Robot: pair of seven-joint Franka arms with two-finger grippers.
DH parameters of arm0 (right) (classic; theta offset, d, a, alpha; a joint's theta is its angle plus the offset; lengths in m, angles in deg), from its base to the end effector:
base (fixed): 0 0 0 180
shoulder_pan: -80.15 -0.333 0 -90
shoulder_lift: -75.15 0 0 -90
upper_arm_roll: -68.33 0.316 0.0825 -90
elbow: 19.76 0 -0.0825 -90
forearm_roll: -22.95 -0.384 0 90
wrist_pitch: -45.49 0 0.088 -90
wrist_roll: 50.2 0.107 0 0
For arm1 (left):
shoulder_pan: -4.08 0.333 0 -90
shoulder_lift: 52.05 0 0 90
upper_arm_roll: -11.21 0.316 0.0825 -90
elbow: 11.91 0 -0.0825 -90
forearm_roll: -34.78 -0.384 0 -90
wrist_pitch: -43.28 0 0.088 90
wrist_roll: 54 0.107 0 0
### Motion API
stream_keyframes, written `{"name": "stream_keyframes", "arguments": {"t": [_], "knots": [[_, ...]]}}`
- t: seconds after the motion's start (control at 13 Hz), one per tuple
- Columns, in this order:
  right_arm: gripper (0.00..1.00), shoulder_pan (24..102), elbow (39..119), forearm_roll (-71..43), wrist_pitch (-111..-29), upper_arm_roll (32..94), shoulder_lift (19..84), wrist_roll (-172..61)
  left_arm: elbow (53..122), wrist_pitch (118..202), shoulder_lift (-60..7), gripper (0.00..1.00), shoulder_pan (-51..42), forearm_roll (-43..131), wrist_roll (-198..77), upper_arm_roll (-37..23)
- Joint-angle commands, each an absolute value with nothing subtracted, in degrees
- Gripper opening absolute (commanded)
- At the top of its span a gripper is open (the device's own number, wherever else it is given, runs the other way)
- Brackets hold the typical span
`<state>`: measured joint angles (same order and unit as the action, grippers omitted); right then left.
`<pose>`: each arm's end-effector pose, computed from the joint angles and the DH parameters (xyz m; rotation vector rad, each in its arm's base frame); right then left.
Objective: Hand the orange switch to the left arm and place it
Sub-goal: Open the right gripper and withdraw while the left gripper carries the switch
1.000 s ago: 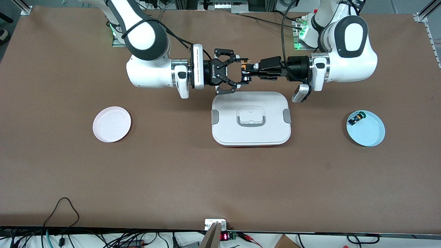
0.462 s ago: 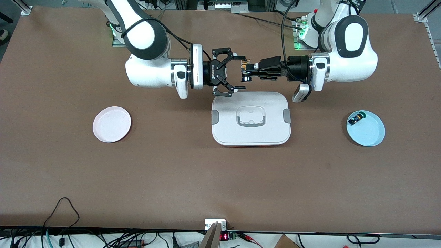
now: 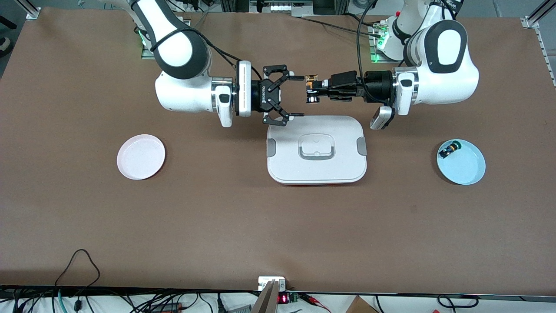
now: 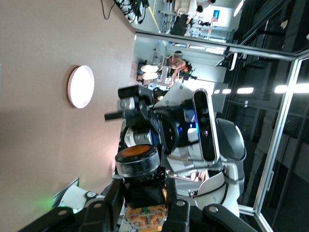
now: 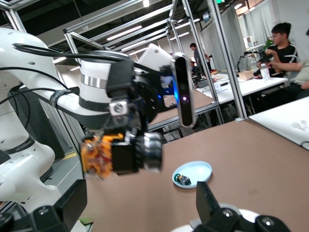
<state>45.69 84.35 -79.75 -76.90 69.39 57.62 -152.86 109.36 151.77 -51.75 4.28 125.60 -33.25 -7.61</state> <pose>0.5142 0.4176 0.4176 -1.4411 -1.0259 -0.8749 0.5026 -0.2467 0.4575 1.7231 0.1110 -0.1549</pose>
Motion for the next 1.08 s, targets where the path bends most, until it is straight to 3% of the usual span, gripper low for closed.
{"name": "stream_keyframes", "arguments": {"t": [0.0, 0.38, 0.54, 0.77, 1.0], "knots": [[1.0, 49.2, 89.8, -79.7, -76.9, 69.7, 60.7, -154.4, 107.3, 150.3, -52.3, 0.26, 5.7, 116.3, -33.5, -7.5], [1.0, 59.8, 95.7, -70.2, -72.4, 69.7, 62.7, -150.6, 100.3, 145.1, -51.1, 0.26, 9.4, 89.5, -33.4, -7.3], [1.0, 64.4, 96.4, -61.2, -68.2, 69.6, 62.7, -140.6, 96.7, 143.4, -50.7, 0.26, 9.6, 75.0, -32.8, -7.4], [1.0, 68.4, 95.7, -50.4, -65.2, 69.6, 63.3, -124.0, 86.6, 134.5, -45.0, 0.26, 9.4, 57.8, -29.7, -7.5], [1.0, 69.9, 95.5, -42.3, -62.4, 69.2, 66.3, -109.3, 85.2, 134.8, -44.1, 0.26, 9.5, 41.2, -18.7, -7.5]]}}
